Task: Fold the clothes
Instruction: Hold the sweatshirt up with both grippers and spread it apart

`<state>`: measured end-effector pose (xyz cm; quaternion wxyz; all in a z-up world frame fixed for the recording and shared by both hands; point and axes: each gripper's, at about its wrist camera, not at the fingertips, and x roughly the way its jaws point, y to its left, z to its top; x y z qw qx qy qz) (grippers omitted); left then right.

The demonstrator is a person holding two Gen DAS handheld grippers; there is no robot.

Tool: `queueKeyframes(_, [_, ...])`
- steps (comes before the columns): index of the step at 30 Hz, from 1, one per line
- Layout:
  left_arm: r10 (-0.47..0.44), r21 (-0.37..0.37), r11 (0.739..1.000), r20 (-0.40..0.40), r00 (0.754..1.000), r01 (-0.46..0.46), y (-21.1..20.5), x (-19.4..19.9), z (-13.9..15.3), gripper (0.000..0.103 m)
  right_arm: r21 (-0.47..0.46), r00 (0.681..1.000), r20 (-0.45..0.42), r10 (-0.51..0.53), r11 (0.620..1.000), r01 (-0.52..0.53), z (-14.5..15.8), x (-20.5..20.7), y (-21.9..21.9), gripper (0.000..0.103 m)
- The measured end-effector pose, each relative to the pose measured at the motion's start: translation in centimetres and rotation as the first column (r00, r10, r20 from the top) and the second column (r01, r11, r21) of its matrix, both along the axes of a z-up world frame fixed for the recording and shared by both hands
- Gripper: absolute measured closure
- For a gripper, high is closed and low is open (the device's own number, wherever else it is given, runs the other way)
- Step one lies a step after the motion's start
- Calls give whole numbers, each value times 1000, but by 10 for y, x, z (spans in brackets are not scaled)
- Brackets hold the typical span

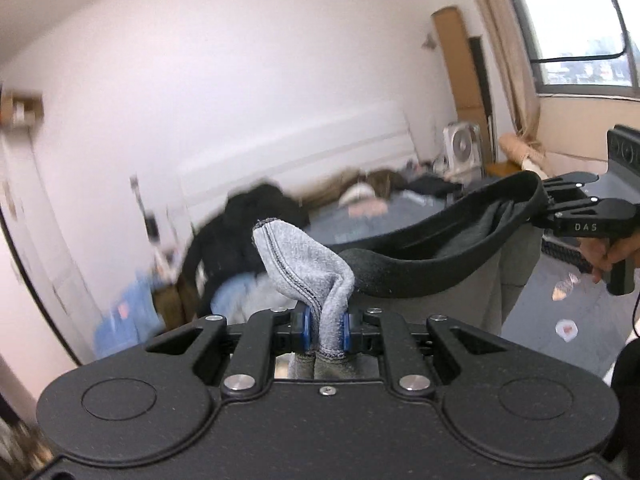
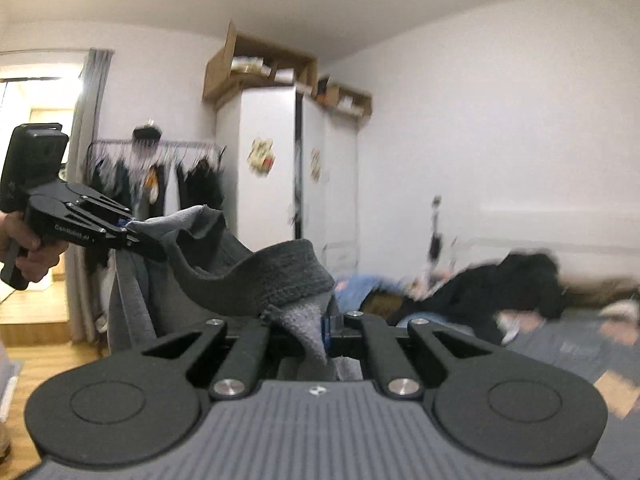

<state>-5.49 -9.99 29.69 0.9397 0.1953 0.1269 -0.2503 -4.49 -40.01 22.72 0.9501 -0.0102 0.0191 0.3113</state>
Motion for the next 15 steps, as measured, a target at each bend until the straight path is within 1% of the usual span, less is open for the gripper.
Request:
queueKeyframes(3, [-19,22,1000,105,994,16,-21,-26,42,89,-9,996,71,-60,998,61,44,-19,-10,98])
queueKeyframes(5, [-28,34,999,168,985,23,-33,-41,68,89,1,988,118,-96,995,96,74,-32,-17,98])
queueKeyframes(8, [-43,43,999,246,968,33,-47,-64,103,89,9,969,194,-154,988,155,119,-58,-22,98])
queueKeyframes(11, [-66,40,998,316,946,56,-58,-88,132,89,-1,938,281,-205,977,213,161,-87,-24,98])
queueKeyframes(13, [-84,26,996,360,929,80,-63,-103,148,89,-9,908,349,-230,968,249,186,-113,-24,98])
queueKeyframes(15, [-101,6,994,380,919,107,-69,-109,157,89,-21,880,404,-249,959,282,205,-132,-26,98])
